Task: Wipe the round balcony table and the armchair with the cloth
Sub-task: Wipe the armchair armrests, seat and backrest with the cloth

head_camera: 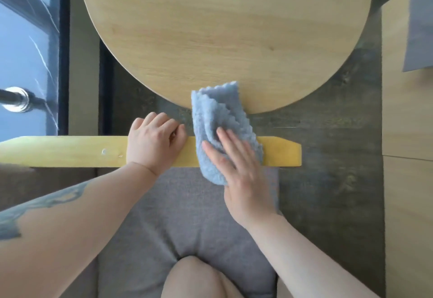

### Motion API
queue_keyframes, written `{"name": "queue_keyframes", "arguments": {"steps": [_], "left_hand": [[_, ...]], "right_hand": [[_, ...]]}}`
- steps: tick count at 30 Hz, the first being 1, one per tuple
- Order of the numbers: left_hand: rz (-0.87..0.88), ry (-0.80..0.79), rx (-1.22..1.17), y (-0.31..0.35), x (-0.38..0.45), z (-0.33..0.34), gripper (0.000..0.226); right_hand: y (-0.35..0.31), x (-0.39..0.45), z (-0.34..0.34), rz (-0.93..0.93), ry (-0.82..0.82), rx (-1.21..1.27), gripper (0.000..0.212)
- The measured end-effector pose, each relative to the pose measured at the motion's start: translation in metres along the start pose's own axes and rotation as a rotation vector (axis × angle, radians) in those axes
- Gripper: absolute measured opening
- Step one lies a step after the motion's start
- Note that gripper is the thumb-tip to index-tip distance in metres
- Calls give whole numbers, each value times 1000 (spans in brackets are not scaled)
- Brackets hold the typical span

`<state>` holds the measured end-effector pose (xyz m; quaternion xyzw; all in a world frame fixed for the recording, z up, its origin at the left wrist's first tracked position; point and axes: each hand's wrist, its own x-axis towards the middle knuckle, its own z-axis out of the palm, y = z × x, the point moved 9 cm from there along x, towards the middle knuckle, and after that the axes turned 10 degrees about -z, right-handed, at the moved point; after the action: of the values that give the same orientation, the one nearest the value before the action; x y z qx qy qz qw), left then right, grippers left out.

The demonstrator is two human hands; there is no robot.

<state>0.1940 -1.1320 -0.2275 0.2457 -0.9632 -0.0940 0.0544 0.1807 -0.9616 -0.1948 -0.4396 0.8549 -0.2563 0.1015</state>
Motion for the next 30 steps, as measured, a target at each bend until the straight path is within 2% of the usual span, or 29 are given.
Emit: {"name": "queue_keyframes", "arguments": {"steps": [2, 5, 7, 8, 12, 14, 16, 17, 18, 21, 22, 23, 25, 26, 27, 28, 30], "left_hand": [[-10, 15, -5, -3, 0, 1, 38], [-14, 11, -18, -5, 1, 3, 39], [-23, -2, -19, -6, 2, 3, 39], [-27, -4, -25, -6, 1, 3, 39], [-41, -6, -34, -7, 0, 5, 39], [-42, 14, -36, -8, 0, 4, 39], [-46, 12, -32, -8, 0, 5, 39], [-46, 6, -34, -8, 0, 5, 39], [-48, 5, -33, -8, -1, 5, 39], [-47, 8, -34, -8, -1, 6, 39], [-44, 8, -38, -8, -2, 5, 39], [-41, 12, -42, -8, -2, 5, 38], [-45, 17, -37, -8, 0, 4, 38], [-49, 11, -35, -7, 0, 4, 38], [-53, 6, -35, -7, 0, 4, 38], [-56, 3, -35, -7, 0, 4, 38], [-62, 3, -35, -7, -1, 4, 37]], "right_hand": [[16, -14, 13, 29, -81, -90, 66], [61, -42, -5, 324, 11, -220, 68], [65, -37, -7, 505, 60, -260, 64], [59, -31, -2, 523, 44, -259, 63], [51, -39, 11, 287, -149, -339, 64], [73, -50, -4, 374, -118, -399, 64], [82, -43, -13, 598, 12, -376, 64], [74, -33, -11, 645, 46, -336, 65], [60, -24, -3, 595, 39, -306, 64], [31, -41, 21, 225, -142, -341, 65], [38, -55, 18, 195, -177, -367, 65], [50, -63, 10, 239, -158, -380, 65], [74, -59, -7, 473, -27, -375, 62], [76, -49, -10, 590, 30, -348, 62], [68, -36, -8, 629, 55, -325, 63], [55, -23, 0, 573, 33, -308, 63], [25, -21, 23, 284, -94, -314, 66]]}}
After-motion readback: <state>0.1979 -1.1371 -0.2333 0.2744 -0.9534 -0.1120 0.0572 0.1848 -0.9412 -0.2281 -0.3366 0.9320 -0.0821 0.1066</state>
